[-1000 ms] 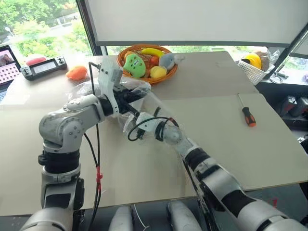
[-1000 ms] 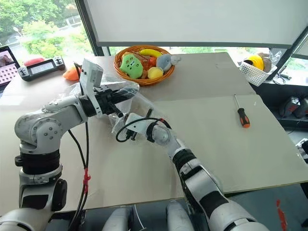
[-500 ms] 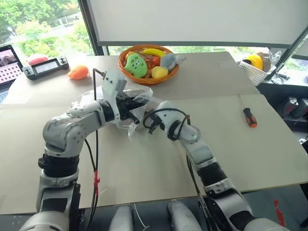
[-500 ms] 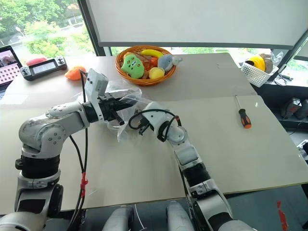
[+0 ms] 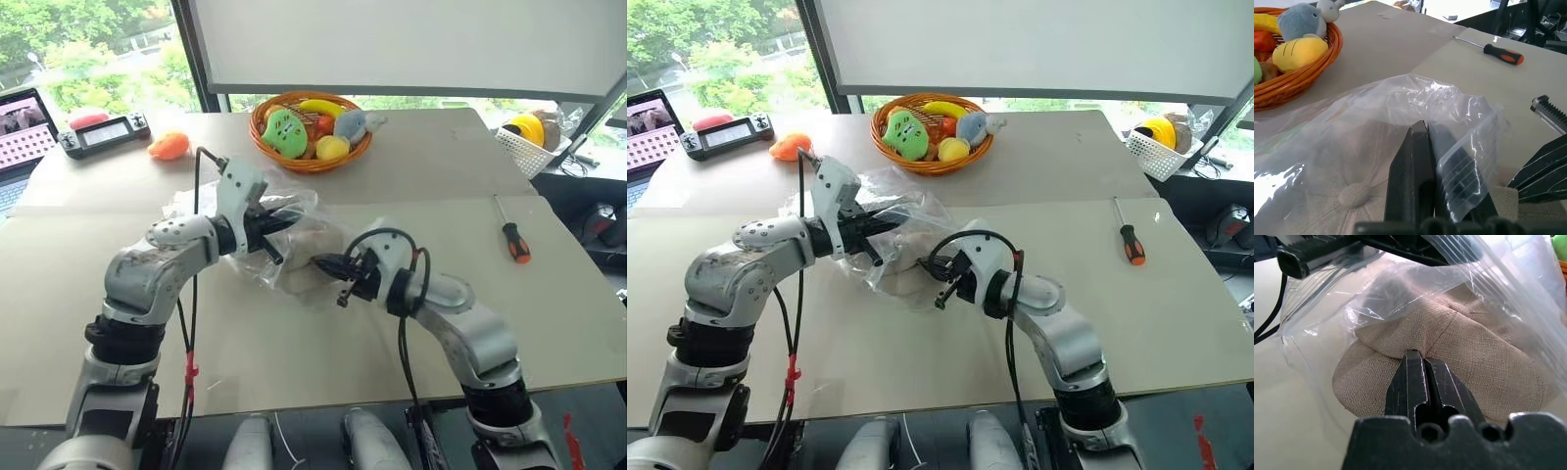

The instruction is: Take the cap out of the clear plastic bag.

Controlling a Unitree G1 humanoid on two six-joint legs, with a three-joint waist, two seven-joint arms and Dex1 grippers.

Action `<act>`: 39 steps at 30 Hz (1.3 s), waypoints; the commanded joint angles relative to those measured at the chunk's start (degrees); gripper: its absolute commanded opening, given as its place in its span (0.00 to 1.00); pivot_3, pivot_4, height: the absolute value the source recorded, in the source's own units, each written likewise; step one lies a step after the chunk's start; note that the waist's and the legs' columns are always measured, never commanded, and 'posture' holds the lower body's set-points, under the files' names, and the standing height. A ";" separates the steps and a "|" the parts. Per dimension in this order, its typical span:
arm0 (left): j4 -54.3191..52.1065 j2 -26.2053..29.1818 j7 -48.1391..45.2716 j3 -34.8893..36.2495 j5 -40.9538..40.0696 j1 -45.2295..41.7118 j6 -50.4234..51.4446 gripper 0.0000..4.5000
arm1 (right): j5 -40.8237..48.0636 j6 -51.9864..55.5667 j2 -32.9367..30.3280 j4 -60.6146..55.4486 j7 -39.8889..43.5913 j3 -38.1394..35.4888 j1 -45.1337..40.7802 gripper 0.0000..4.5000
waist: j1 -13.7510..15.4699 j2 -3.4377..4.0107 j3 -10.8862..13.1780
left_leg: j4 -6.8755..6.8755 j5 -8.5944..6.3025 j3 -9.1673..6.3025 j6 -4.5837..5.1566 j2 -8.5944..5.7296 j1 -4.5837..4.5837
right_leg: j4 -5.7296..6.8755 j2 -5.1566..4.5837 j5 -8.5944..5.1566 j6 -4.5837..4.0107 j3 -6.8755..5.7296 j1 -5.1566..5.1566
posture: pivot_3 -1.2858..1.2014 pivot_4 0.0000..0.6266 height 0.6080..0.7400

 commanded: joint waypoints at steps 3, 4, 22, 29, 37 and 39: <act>0.13 -0.13 -0.94 0.06 1.28 -0.43 -2.27 0.00 | 4.51 4.84 -1.69 -7.64 -1.83 -4.04 0.54 0.02 | 0.18 0.00 0.00 | -0.01 0.00 0.00 0.00 -0.01 -0.01 | -0.01 -0.01 0.05 -0.08 0.00 0.00 | 0.52 0.24 0.96; 0.18 -0.18 -1.06 0.02 1.41 -0.34 -2.41 0.00 | 5.47 5.94 -2.39 -8.90 -1.95 -5.00 0.88 0.02 | 0.28 0.00 0.00 | -0.01 0.00 0.00 0.00 -0.01 -0.01 | -0.02 -0.01 0.05 -0.08 0.00 0.00 | 0.52 0.24 0.96; 1.63 -1.13 -2.89 -0.85 3.60 0.75 -5.21 0.00 | 61.57 18.60 -21.42 -15.95 -4.23 -37.19 0.09 0.02 | 1.02 -0.04 0.05 | -0.02 0.00 0.02 0.01 -0.02 -0.03 | -0.11 -0.02 0.00 -0.01 0.02 0.08 | 0.52 0.24 0.96; 1.24 -1.45 -3.64 -1.23 4.71 2.16 -7.05 0.00 | 77.71 10.02 -29.96 -12.21 -12.50 -37.91 -1.68 0.02 | 0.91 -0.09 0.07 | 0.01 -0.01 0.04 0.02 -0.01 -0.03 | -0.15 -0.01 -0.02 0.03 0.04 0.10 | 0.52 0.24 0.96; 1.44 1.61 -8.95 -4.97 11.64 6.41 -20.27 0.00 | 84.57 0.03 -35.33 -1.82 -19.51 -42.64 -10.16 0.02 | 1.04 -0.08 0.08 | 0.01 -0.01 0.05 0.02 -0.01 -0.05 | -0.20 -0.02 -0.04 0.06 0.04 0.10 | 0.52 0.24 0.96; 3.37 3.73 -11.66 -6.39 15.18 9.13 -28.15 0.00 | 86.49 -1.65 -36.74 1.09 -20.92 -43.79 -12.13 0.02 | 0.99 -0.08 0.08 | -0.05 -0.03 0.08 0.05 0.02 -0.06 | -0.31 -0.01 0.05 -0.09 0.06 0.09 | 0.52 0.24 0.96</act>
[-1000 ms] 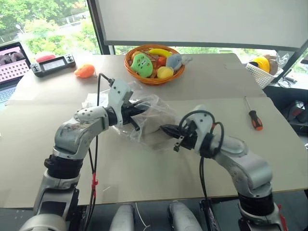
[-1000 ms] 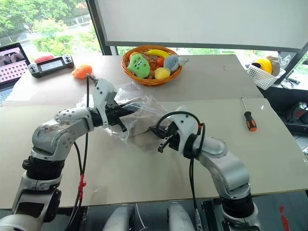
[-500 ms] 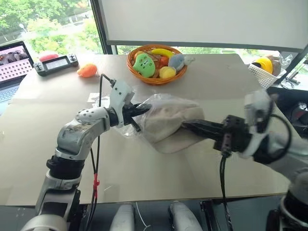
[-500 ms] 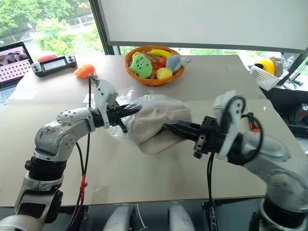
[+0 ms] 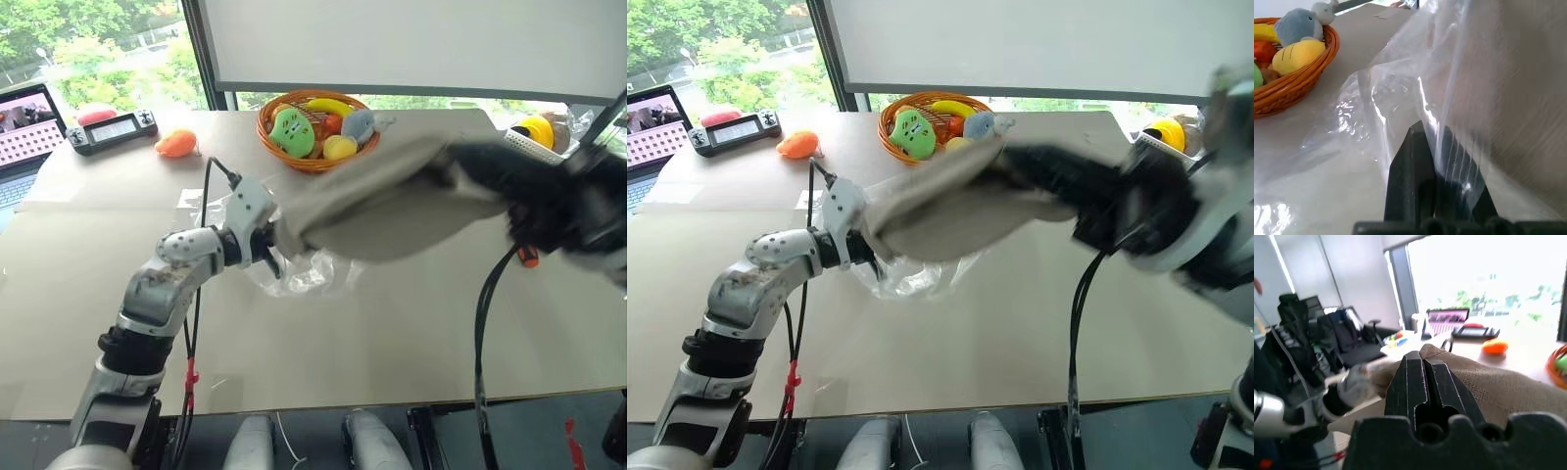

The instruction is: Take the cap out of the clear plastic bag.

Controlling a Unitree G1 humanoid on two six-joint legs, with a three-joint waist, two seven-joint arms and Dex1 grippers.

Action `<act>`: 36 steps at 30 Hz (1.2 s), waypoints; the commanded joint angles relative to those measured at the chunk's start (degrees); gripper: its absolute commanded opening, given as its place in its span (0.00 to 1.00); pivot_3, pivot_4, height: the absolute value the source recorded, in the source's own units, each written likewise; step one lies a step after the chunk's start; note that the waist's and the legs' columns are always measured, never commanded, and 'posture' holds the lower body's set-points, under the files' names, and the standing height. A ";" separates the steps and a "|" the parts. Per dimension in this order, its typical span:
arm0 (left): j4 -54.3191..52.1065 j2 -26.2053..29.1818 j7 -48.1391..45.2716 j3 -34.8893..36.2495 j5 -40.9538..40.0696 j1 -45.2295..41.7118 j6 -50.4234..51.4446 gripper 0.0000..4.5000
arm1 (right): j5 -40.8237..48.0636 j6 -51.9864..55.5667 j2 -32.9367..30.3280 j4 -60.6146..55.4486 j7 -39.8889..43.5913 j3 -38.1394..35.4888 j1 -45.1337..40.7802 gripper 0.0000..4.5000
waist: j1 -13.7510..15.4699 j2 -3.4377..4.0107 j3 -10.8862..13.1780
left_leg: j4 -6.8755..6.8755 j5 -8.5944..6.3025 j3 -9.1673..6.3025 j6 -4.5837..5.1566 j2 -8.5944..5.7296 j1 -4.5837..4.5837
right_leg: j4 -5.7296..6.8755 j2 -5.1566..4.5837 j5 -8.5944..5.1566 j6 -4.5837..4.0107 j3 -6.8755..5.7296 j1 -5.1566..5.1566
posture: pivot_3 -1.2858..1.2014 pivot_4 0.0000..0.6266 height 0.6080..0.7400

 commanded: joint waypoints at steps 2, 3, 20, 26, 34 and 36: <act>4.73 4.56 -5.52 -3.04 8.79 4.74 -19.10 0.00 | 5.74 -5.45 -3.58 5.72 -2.34 -5.23 -4.66 0.02 | -0.04 0.02 0.00 | -0.02 -0.02 0.03 0.03 0.01 0.01 | -0.01 -0.01 0.00 -0.01 0.02 -0.01 | 0.52 0.24 0.96; 6.15 5.05 -5.99 -3.58 10.14 5.20 -21.79 0.00 | 6.51 -5.68 -4.22 6.55 -2.47 -5.49 -5.29 0.02 | 0.02 0.02 0.00 | -0.03 -0.01 0.06 0.03 0.01 0.01 | -0.03 -0.01 0.01 -0.02 0.03 -0.01 | 0.52 0.24 0.96; 38.38 6.83 -6.29 -6.35 23.52 1.16 -88.64 0.00 | -25.36 -13.22 5.71 -0.69 -9.78 13.21 -5.24 0.02 | 0.09 0.14 -0.03 | 0.00 -0.02 0.13 0.04 0.07 0.00 | 0.07 -0.01 0.03 -0.06 0.09 -0.09 | 0.52 0.24 0.96; 57.56 6.37 -3.74 -8.68 30.36 -8.55 -104.67 0.00 | -44.63 -14.20 10.17 -4.72 -6.68 27.52 3.57 0.02 | 0.75 0.12 -0.04 | 0.10 -0.02 0.05 0.04 0.03 -0.21 | -0.02 -0.03 0.03 -0.04 -0.03 -0.13 | 0.52 0.24 0.96; 69.38 4.39 4.08 -10.20 38.56 -15.59 -112.43 0.00 | -72.71 -22.24 11.89 5.19 1.55 47.10 18.29 0.02 | 0.84 0.11 -0.05 | 0.15 -0.02 0.04 0.04 -0.01 -0.23 | 0.02 -0.04 0.03 -0.02 -0.06 -0.15 | 0.52 0.24 0.96; 69.97 4.70 5.58 -10.38 39.26 -15.66 -113.01 0.00 | -75.50 -23.25 12.08 6.80 3.79 48.52 20.73 0.02 | 0.87 0.10 -0.05 | 0.15 -0.02 0.03 0.04 -0.02 -0.21 | 0.04 -0.03 0.03 -0.01 -0.06 -0.14 | 0.52 0.24 0.96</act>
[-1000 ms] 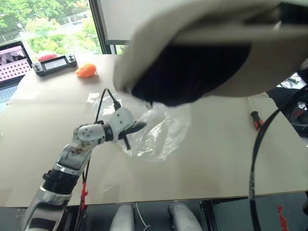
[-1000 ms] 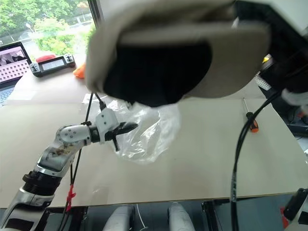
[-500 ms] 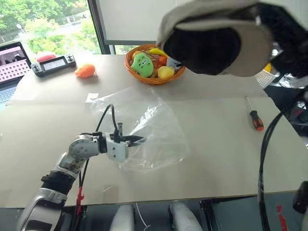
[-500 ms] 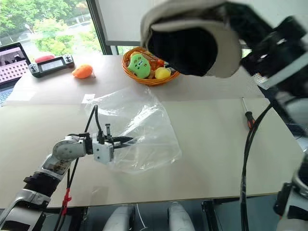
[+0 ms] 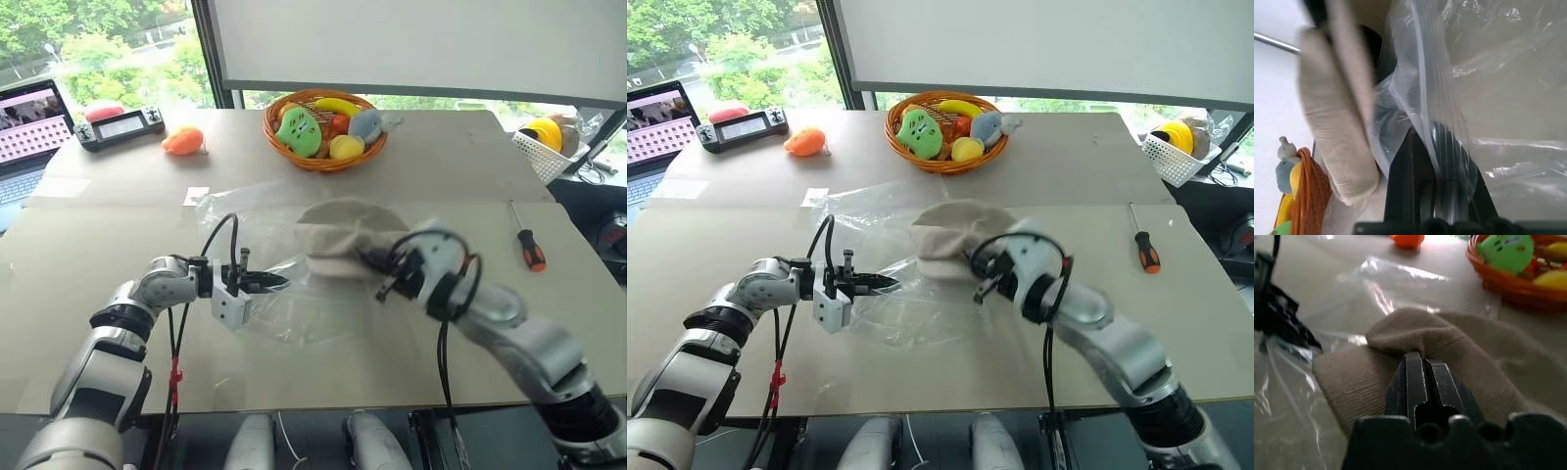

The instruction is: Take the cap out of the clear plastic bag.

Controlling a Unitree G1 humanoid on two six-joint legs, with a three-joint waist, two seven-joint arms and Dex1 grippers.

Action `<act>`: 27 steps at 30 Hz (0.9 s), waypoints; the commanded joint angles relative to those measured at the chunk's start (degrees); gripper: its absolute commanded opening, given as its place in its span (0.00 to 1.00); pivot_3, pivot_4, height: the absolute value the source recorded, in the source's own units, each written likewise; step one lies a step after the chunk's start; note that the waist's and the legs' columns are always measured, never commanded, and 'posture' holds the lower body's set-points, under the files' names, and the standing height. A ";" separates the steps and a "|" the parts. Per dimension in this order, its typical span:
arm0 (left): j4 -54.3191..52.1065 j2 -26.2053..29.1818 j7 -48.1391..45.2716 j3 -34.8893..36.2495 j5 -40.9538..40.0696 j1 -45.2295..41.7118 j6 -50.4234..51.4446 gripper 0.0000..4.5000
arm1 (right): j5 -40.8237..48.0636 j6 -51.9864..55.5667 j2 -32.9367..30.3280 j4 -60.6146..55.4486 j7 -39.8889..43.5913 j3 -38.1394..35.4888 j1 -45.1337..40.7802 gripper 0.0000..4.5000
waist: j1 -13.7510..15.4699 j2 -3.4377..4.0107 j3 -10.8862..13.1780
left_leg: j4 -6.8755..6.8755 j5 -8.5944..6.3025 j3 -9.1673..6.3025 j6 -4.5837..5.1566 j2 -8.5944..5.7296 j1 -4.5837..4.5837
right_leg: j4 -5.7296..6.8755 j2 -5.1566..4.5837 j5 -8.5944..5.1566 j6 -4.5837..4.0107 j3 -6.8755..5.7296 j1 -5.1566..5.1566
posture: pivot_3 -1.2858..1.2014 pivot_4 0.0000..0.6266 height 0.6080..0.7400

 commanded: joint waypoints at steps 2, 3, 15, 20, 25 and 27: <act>1.00 0.88 4.00 -0.11 1.30 -1.05 -2.07 0.00 | -6.61 -2.65 -0.03 2.40 4.77 1.33 3.42 0.02 | 0.02 0.00 0.00 | 0.01 0.00 0.00 0.00 0.00 0.06 | 0.08 0.00 0.00 0.00 0.00 0.03 | 0.52 0.24 0.96; 1.02 1.19 4.36 -0.23 1.03 -0.76 -2.06 0.00 | -6.58 -2.10 0.22 2.48 5.70 1.12 4.04 0.08 | 0.01 -0.01 -0.01 | 0.01 0.00 0.00 0.00 0.00 0.11 | 0.09 0.00 -0.01 0.01 0.00 0.07 | 0.52 0.24 0.96; -1.90 3.02 -2.39 -6.61 -16.03 3.20 1.42 0.72 | -2.19 4.50 3.05 0.89 11.76 -6.83 4.42 0.94 | -0.23 -0.12 -0.08 | 0.09 0.00 0.01 -0.01 0.01 0.35 | 0.27 0.01 -0.04 0.06 0.03 0.27 | 0.52 0.24 0.96; -15.85 5.54 -16.26 -8.42 -34.29 7.96 16.34 0.99 | -0.68 6.29 2.61 -0.40 13.96 -10.10 5.17 1.00 | -0.34 -0.12 -0.08 | 0.11 0.00 0.00 -0.01 0.01 0.34 | 0.29 0.01 -0.02 0.04 0.03 0.26 | 0.52 0.24 0.96; -46.32 14.66 -25.60 -5.43 -55.25 15.60 52.34 0.99 | 2.84 7.78 2.93 -1.49 15.28 -15.93 5.78 1.00 | -0.97 -0.11 -0.06 | 0.07 0.00 0.00 -0.01 0.07 0.31 | 0.32 0.02 -0.02 0.02 0.03 0.22 | 0.52 0.24 0.96; -55.69 18.63 -26.65 -3.77 -61.20 17.47 65.67 0.99 | 4.48 8.01 3.65 -1.37 15.34 -18.50 5.65 1.00 | -1.17 -0.11 -0.04 | 0.10 0.00 -0.01 -0.01 0.09 0.29 | 0.34 0.05 -0.02 0.03 0.03 0.20 | 0.52 0.24 0.96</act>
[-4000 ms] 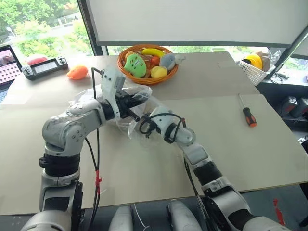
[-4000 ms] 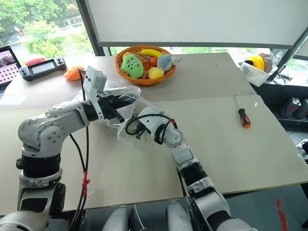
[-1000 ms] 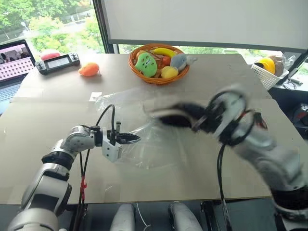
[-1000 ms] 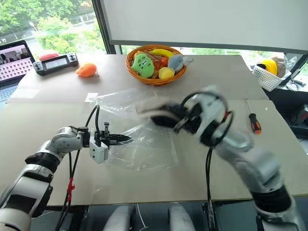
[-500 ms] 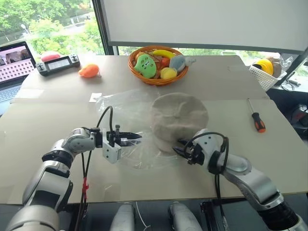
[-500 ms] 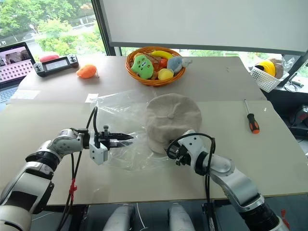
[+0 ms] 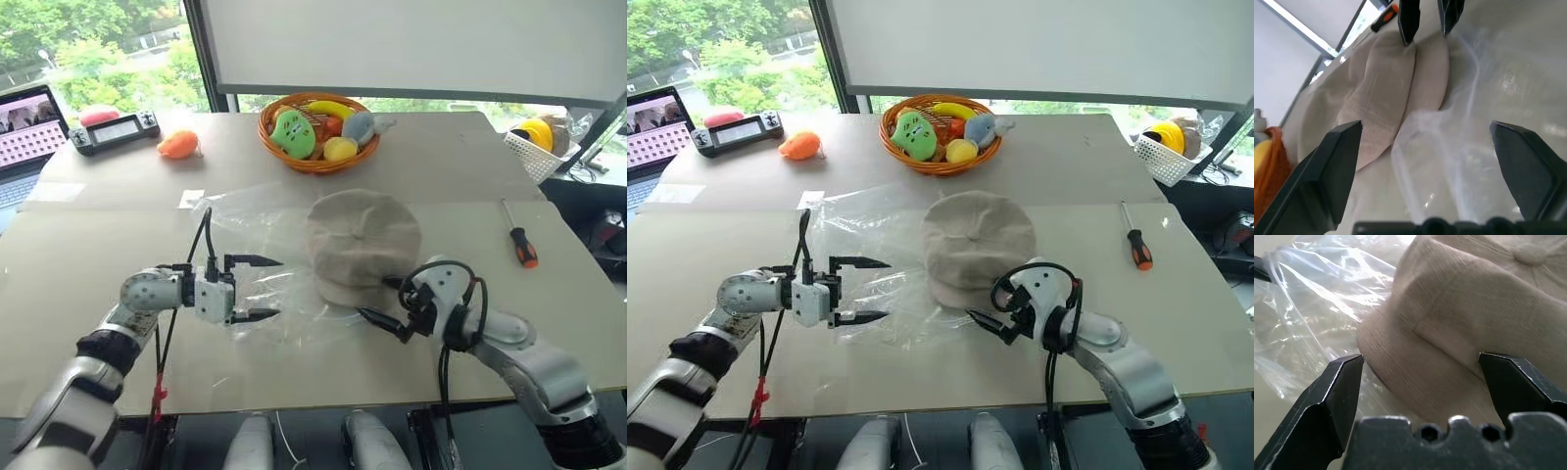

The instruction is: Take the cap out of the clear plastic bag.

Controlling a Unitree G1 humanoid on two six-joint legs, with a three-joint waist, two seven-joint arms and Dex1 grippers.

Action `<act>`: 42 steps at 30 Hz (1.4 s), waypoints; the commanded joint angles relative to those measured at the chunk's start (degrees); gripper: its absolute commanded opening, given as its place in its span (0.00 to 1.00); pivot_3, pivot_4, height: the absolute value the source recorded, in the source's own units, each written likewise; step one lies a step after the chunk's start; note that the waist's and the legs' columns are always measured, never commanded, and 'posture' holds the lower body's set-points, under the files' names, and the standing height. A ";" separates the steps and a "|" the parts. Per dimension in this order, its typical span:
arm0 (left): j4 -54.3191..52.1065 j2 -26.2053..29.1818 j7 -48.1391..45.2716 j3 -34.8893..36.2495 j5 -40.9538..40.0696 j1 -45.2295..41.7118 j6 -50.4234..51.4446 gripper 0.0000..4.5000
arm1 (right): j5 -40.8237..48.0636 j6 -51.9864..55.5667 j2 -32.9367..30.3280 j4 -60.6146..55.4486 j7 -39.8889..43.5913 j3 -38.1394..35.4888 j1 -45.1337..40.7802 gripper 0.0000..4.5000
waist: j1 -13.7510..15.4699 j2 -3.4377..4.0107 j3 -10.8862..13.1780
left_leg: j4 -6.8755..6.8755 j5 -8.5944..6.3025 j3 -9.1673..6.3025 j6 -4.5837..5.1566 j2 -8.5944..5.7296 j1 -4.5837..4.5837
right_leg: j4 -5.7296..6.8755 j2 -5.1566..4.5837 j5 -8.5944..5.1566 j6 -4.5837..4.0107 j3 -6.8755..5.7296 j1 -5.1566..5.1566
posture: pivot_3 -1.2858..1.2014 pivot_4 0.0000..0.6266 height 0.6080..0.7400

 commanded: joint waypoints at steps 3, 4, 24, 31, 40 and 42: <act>-25.24 10.25 -3.03 6.97 -20.26 3.26 37.38 0.99 | 8.50 2.60 1.44 -1.72 1.41 -10.10 -0.84 1.00 | -0.17 0.04 0.01 | 0.00 0.00 0.02 0.00 0.02 0.07 | -0.01 0.02 -0.22 0.36 0.01 0.03 | 0.52 0.24 0.96; -27.67 12.17 -3.67 8.16 -23.66 3.81 43.36 0.99 | 10.48 3.47 1.31 -1.86 1.95 -11.69 -1.04 1.00 | -0.13 0.06 0.01 | -0.02 0.00 0.04 0.00 0.01 0.12 | -0.02 0.02 -0.23 0.37 0.02 0.07 | 0.52 0.24 0.96; -2.15 -16.69 64.19 37.30 7.04 6.47 44.81 0.99 | -6.06 -10.12 6.34 1.09 -17.44 -28.01 8.08 1.00 | 0.50 0.04 0.02 | -0.10 -0.01 0.05 0.01 -0.05 0.01 | -0.07 0.00 0.01 -0.04 0.07 -0.10 | 0.52 0.24 0.96; -0.14 -21.55 63.56 40.36 9.99 8.90 42.27 0.99 | -10.21 -19.14 10.38 7.57 -17.73 -28.21 8.38 1.00 | 0.67 0.04 0.01 | -0.05 0.05 0.05 -0.08 -0.07 0.10 | -0.05 -0.01 0.02 -0.02 0.06 0.02 | 0.52 0.24 0.96; -1.39 -25.47 62.14 44.03 10.12 10.80 40.98 0.99 | -12.31 -24.25 11.90 13.38 -17.62 -27.21 6.07 1.00 | 0.17 0.04 -0.01 | -0.10 0.05 0.06 -0.08 -0.07 0.16 | -0.04 -0.01 0.03 -0.03 0.08 0.03 | 0.52 0.24 0.96; -2.14 -26.07 61.91 44.05 10.65 11.21 40.95 0.99 | -12.49 -24.54 12.08 14.01 -17.56 -27.02 5.88 1.00 | 0.21 0.05 -0.01 | -0.11 0.05 0.06 -0.08 -0.07 0.17 | -0.03 -0.01 0.03 -0.03 0.08 0.04 | 0.52 0.24 0.96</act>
